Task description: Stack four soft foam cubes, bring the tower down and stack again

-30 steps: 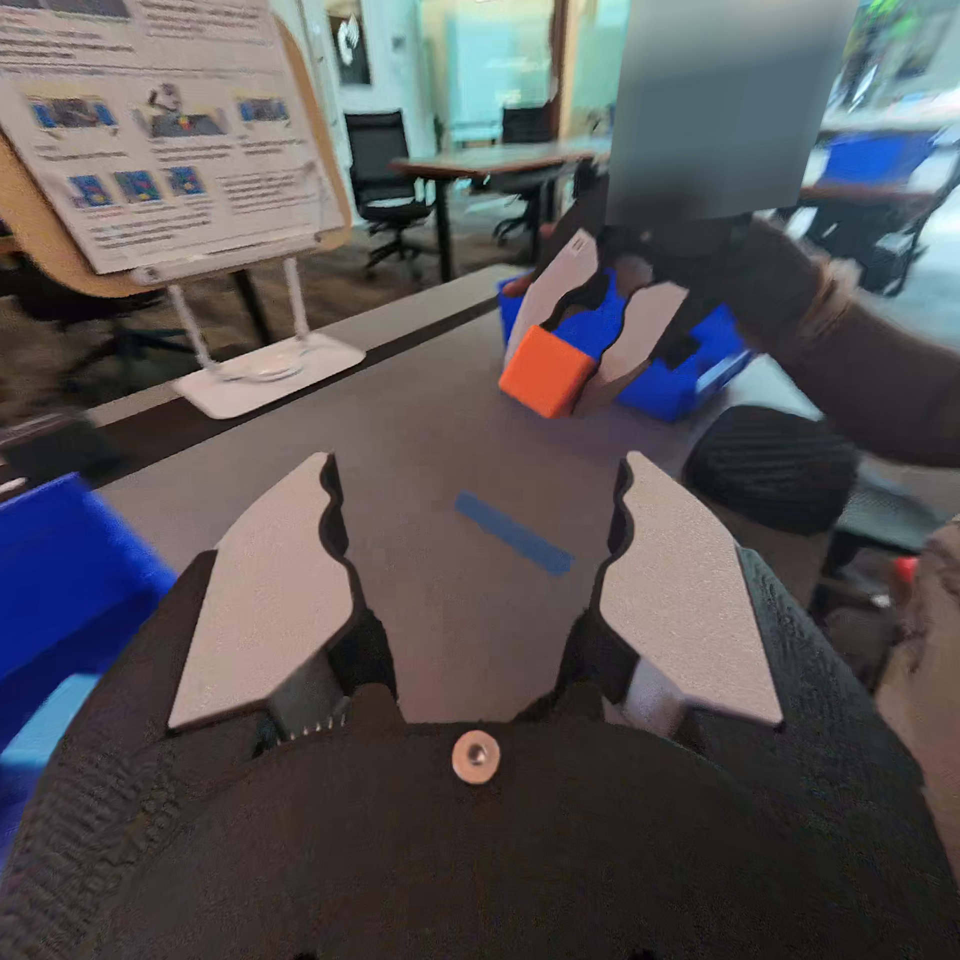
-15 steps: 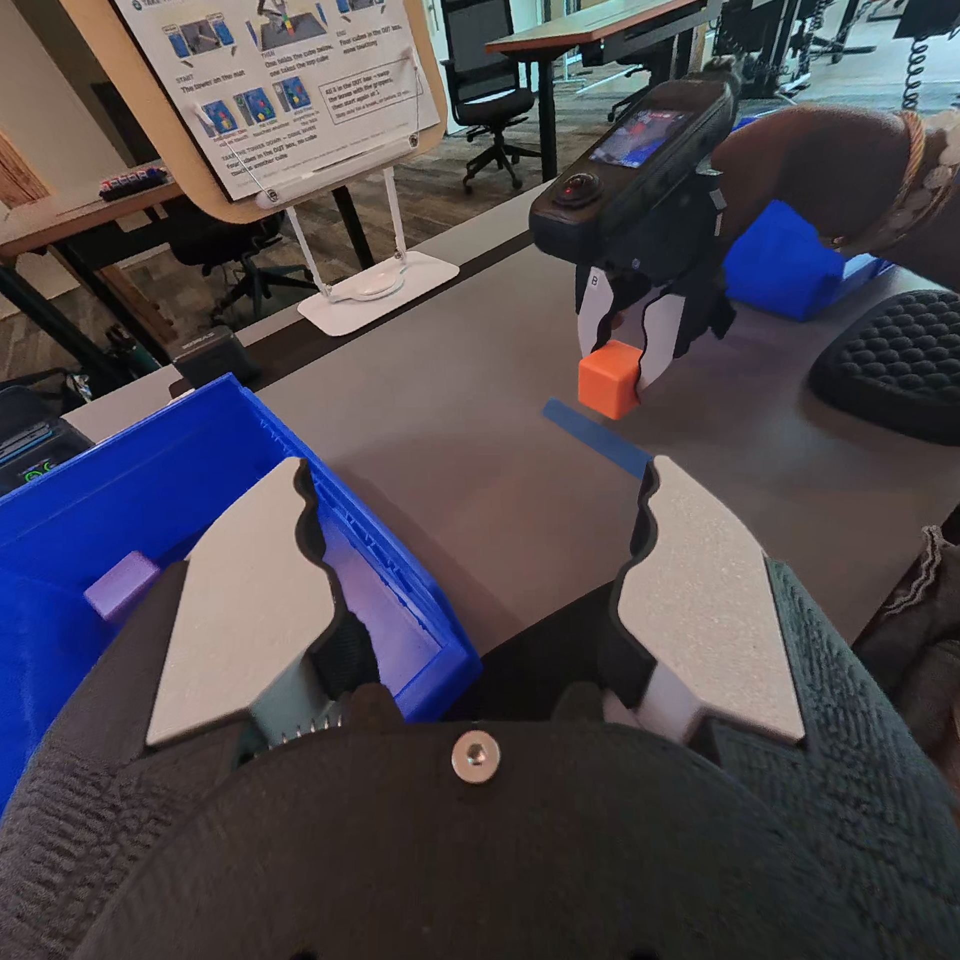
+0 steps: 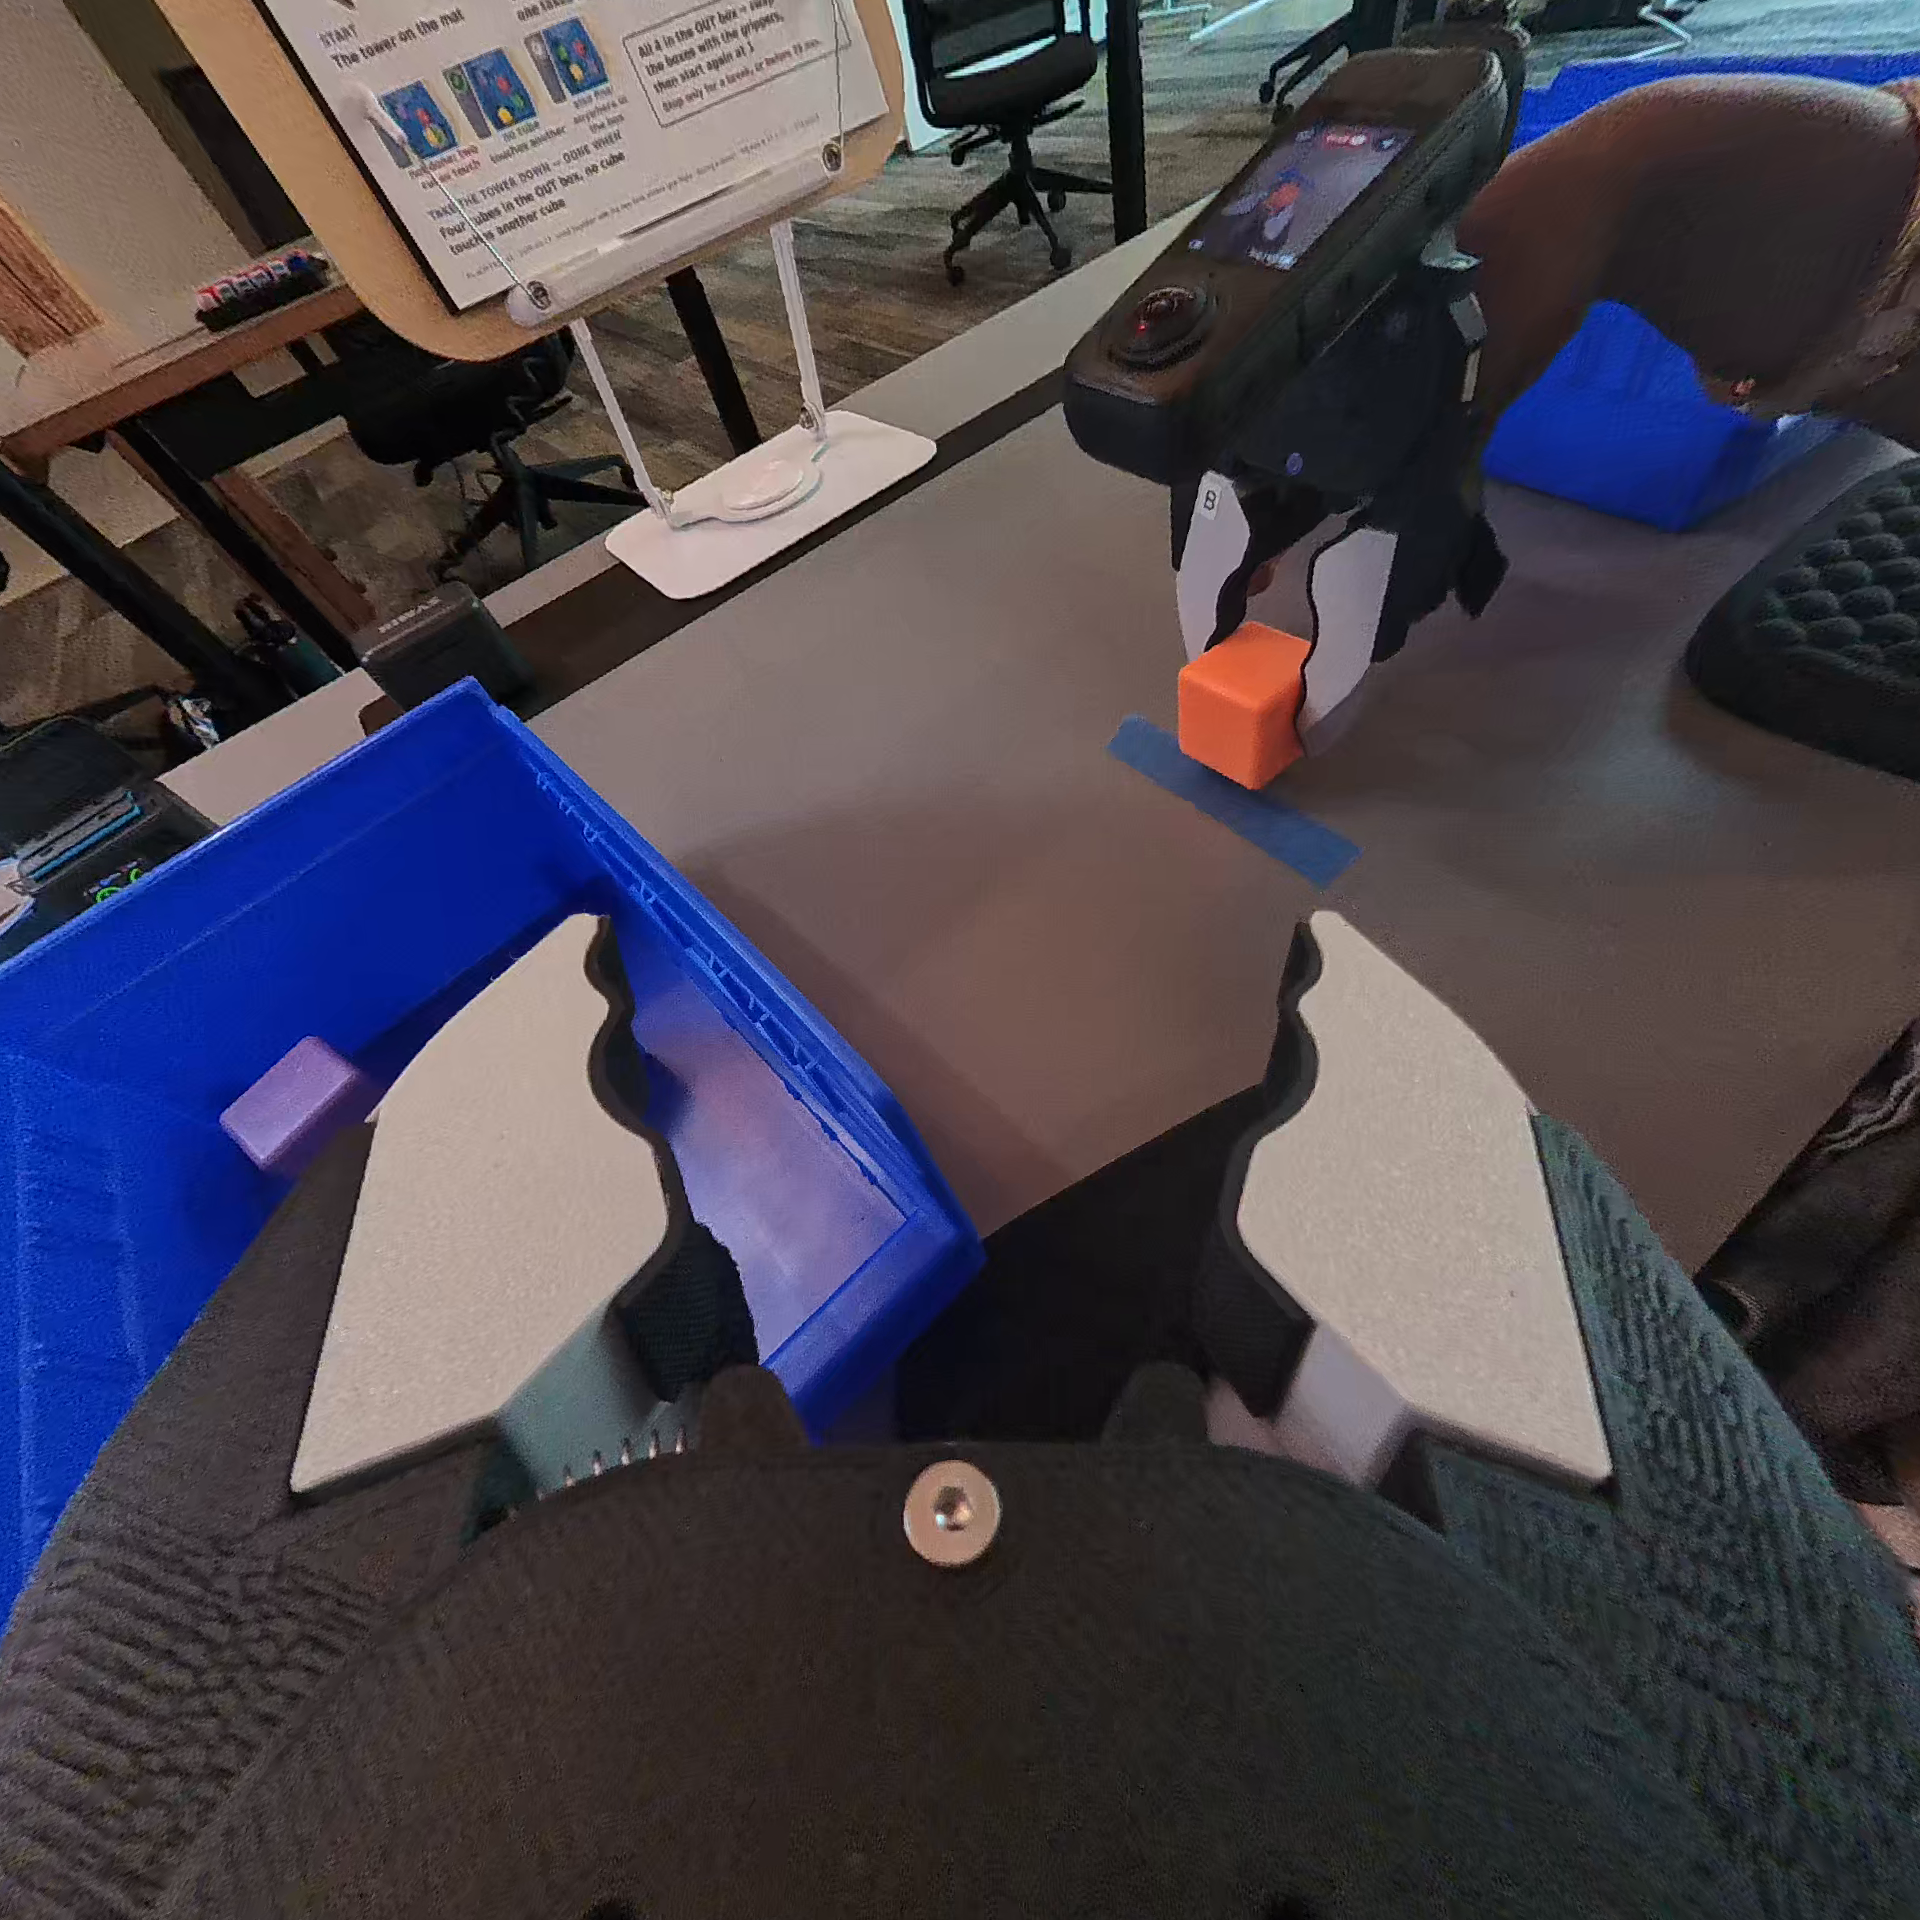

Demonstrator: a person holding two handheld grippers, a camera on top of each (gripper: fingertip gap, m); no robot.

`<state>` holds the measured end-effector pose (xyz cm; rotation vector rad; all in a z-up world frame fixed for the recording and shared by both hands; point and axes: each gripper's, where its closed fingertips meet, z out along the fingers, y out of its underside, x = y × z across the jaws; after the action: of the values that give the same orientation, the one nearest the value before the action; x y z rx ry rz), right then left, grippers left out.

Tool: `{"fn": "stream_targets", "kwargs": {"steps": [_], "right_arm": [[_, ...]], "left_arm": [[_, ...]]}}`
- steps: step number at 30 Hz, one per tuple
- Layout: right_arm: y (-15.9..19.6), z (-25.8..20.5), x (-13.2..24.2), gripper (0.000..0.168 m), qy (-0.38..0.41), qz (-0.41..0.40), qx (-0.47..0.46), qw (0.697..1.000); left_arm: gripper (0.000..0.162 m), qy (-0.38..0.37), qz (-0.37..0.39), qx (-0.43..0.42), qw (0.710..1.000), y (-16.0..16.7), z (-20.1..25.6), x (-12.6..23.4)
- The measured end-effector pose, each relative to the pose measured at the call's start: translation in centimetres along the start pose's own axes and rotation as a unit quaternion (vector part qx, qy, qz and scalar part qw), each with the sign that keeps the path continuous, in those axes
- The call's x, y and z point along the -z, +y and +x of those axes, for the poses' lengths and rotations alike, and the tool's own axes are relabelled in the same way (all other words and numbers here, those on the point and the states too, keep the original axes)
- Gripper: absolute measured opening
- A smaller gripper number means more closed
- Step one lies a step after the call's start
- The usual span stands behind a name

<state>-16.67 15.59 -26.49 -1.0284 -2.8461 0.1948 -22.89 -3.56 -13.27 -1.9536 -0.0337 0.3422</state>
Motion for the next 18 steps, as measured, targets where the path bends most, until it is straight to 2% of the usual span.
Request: {"fn": "stream_targets", "kwargs": {"steps": [5,10,14,18], "right_arm": [[0.0,-0.1,-0.5,0.049,0.009,-0.008,0.006,1.0],[-0.3,0.1,-1.0,0.053,0.016,0.006,0.009,1.0],[-1.6,0.1,0.0,0.069,0.021,0.075,0.003,0.997],[-2.7,0.0,2.5,0.083,0.036,0.187,-0.011,0.982]], "left_arm": [[0.117,-0.002,-0.01,0.0,1.0,0.4,-0.1,-0.2],[0.116,-0.021,-0.044,0.054,0.997,1.2,-1.6,0.0],[0.113,-0.048,-0.079,0.037,0.995,1.8,-4.6,0.3],[0.096,-0.031,-0.112,0.016,0.993,2.3,-8.3,-0.8]]}}
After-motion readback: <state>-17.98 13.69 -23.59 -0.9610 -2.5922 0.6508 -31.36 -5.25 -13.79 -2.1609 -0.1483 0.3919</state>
